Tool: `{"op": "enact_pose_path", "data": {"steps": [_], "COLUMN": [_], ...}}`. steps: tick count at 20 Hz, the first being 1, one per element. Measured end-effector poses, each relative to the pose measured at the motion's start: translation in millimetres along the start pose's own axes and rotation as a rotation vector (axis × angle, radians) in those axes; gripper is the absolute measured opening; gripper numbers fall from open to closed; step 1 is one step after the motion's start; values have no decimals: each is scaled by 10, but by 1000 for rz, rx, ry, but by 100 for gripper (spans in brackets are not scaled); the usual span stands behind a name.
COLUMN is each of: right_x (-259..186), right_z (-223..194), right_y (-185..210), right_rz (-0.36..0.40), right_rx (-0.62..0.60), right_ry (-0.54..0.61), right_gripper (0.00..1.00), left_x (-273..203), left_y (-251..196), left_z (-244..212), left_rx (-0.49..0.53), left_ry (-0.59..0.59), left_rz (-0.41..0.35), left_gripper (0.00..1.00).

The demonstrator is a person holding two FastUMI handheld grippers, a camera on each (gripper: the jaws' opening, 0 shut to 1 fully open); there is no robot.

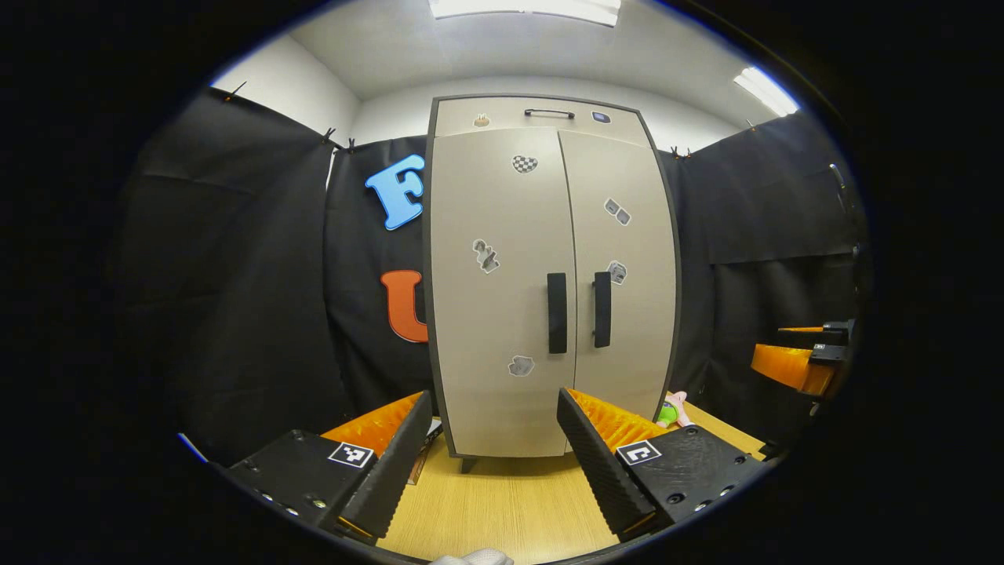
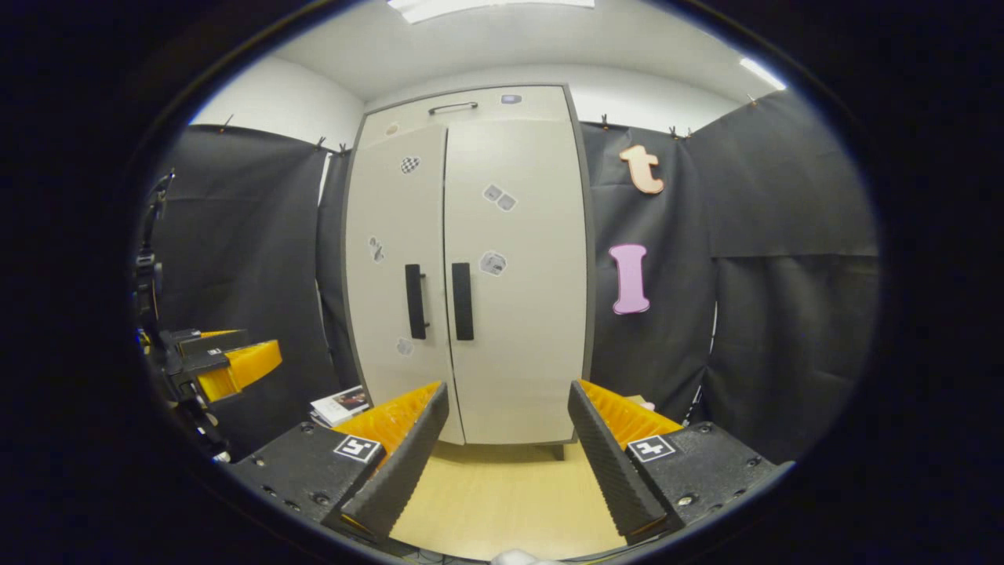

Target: Grab one shoe with the right hand and put it into the shoe cabinet, grab the other shoe with the left hand and put it into the shoe cabinet; then close the right door with the right hand and the left door with the left hand.

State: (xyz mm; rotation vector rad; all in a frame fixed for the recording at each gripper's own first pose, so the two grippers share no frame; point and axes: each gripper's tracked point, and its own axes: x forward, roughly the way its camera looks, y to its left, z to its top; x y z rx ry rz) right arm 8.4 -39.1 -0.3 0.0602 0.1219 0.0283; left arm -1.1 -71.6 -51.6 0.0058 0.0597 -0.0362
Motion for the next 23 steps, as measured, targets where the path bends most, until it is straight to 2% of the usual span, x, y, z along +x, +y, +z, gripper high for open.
{"op": "enact_pose_path", "data": {"steps": [4, 5, 6, 16, 17, 18, 23], "right_x": [-4, -4, -14, -66, -69, -84, -105], "right_z": [-1, 3, 3, 13, 18, 21, 26], "right_y": [-5, -13, -3, 59, 69, 81, 116], "right_rz": [-5, -7, -6, -10, -11, -12, -18], "right_rx": [1, 1, 0, -6, -7, -8, -5], "right_ry": [2, 2, 1, -5, -6, -7, -13], "right_gripper": [99, 99, 99, 99, 99, 99, 99], "left_x": [-31, -35, -43, -79, -92, -86, -91], "left_y": [37, 46, 56, 119, 119, 125, 148], "left_z": [-17, -13, -13, -20, -23, -25, -6], "left_rx": [-2, -2, -3, -5, -5, -4, -4], "left_ry": [1, 1, -1, -3, -2, -2, -8], "left_rz": [10, 13, 14, 19, 17, 15, 8], "left_gripper": [96, 100, 96, 96, 100, 96, 96]}}
